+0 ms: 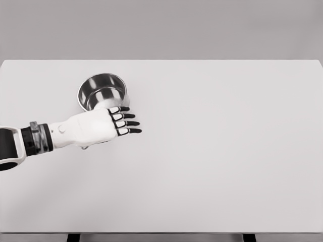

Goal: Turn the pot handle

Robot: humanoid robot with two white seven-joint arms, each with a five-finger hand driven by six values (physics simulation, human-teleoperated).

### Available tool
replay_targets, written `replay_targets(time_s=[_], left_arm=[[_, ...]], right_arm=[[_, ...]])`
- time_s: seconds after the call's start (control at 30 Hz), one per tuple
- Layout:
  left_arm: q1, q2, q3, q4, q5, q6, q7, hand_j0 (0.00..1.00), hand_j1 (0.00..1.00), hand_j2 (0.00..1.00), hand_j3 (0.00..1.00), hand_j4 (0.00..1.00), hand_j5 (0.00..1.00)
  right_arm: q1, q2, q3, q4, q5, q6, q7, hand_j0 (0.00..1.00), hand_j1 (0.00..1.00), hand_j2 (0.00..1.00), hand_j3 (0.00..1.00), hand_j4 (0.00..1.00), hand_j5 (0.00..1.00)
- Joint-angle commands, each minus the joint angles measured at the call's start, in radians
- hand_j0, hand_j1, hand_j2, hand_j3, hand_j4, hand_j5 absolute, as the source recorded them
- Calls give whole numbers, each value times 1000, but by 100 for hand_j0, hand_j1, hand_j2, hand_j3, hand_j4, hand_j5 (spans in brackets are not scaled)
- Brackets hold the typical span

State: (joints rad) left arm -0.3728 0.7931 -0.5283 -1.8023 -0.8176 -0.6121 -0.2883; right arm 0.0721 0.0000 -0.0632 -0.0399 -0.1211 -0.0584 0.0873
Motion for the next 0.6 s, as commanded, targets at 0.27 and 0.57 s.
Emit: replay_targets(time_s=[0.27,0.57], left_arm=[[2,83,17,1,8,1,3,100,100,100,100,100,100],[-11,83,37,43,5,1,3,100,100,100,100,100,100]], right_arm=[[0,0,0,1,0,0,0,100,100,100,100,100,100],[0,0,0,0,0,0,0,100,100,100,100,100,100]])
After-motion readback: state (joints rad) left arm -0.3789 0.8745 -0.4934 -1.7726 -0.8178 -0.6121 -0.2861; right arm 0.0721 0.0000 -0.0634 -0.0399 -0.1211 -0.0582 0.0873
